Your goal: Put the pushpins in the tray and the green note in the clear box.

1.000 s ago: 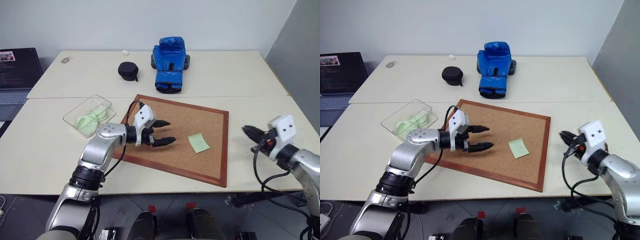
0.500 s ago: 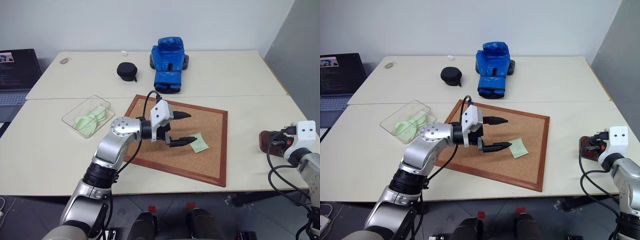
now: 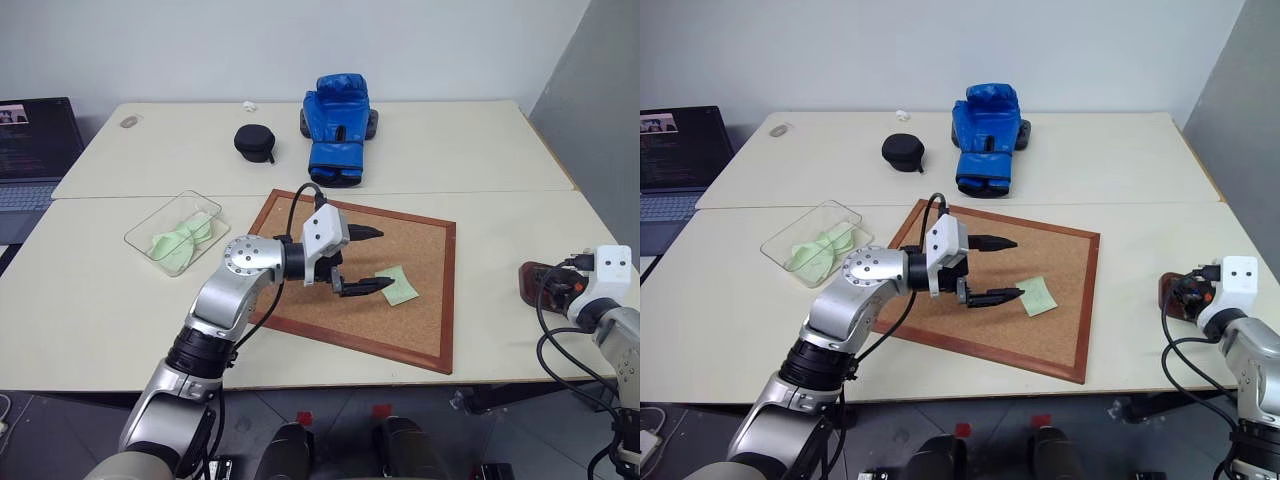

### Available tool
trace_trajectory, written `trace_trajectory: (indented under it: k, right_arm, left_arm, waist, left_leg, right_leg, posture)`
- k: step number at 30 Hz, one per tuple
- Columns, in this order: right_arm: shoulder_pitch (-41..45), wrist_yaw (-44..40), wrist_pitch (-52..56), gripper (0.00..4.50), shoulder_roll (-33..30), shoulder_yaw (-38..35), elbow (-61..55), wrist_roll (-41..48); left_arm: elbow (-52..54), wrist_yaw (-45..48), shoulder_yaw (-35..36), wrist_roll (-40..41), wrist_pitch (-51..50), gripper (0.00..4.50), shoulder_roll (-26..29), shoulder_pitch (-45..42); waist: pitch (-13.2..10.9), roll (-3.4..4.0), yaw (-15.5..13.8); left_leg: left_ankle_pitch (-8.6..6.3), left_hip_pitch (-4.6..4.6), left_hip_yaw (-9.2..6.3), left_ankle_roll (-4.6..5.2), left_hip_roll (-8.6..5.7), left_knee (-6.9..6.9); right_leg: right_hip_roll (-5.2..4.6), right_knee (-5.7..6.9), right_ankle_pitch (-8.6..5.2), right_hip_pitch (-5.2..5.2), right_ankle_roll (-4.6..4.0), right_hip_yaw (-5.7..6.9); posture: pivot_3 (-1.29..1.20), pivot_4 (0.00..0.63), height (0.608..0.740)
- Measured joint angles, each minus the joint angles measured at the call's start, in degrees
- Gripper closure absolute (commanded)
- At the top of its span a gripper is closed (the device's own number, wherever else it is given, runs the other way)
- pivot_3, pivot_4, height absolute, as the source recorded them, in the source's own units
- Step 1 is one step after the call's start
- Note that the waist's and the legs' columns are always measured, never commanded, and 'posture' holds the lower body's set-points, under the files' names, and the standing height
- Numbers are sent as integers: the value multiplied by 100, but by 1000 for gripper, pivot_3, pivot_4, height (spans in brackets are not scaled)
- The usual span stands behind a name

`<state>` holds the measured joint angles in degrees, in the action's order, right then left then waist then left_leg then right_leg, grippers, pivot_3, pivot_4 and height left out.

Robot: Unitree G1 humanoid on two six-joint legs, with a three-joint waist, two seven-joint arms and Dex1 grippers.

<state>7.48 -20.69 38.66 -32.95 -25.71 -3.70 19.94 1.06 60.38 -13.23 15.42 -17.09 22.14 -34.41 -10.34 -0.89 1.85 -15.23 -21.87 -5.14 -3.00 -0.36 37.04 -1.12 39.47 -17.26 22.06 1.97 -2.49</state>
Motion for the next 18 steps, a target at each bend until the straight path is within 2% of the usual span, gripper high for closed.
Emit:
trace_trajectory:
  k: [5, 6, 10, 15, 18]
  right_arm:
    - [-46, 0, -9, 122, -1, -8, -3, -21]
    - [-77, -2, -10, 50, -1, -15, -34, -21]
    - [-296, -220, -106, 22, -117, 2, -387, 1]
    - [-742, -1035, -651, 22, -562, 253, -1107, -18]
    - [-903, -1681, -720, 22, -778, 480, -1774, 315]
  left_arm:
    - [-74, -91, 3, -9, -2, 0, 19, 3]
    - [-74, -105, 6, -9, -2, 0, 28, 3]
    - [-149, -160, 10, -9, -38, 0, 57, -3]
    - [-471, -313, 19, -33, -201, 0, 42, -94]
    - [-889, -342, -5, -191, -227, 0, 28, -305]
  waist:
    - [0, 0, 0]
    - [0, 0, 0]
    - [0, 2, 0]
    - [-1, 0, 9]
    - [-1, 1, 11]
  left_leg:
    - [0, 0, 0, 0, 0, 0]
    - [0, 0, -1, 0, 1, 0]
    - [0, 0, -1, 0, 0, 0]
    - [0, 0, 0, 0, -6, 1]
    - [0, 2, 0, 0, -7, 1]
  right_leg:
    - [0, 0, 0, 0, 0, 1]
    - [0, 0, 0, 0, 0, 0]
    - [-1, 0, 0, 0, 0, 0]
    - [5, -2, 0, 0, 1, 2]
    - [10, -1, 0, 0, 1, 3]
  posture:
    - [0, 150, 740]
    - [0, 150, 740]
    - [0, 150, 740]
    - [0, 150, 740]
    - [0, 150, 740]
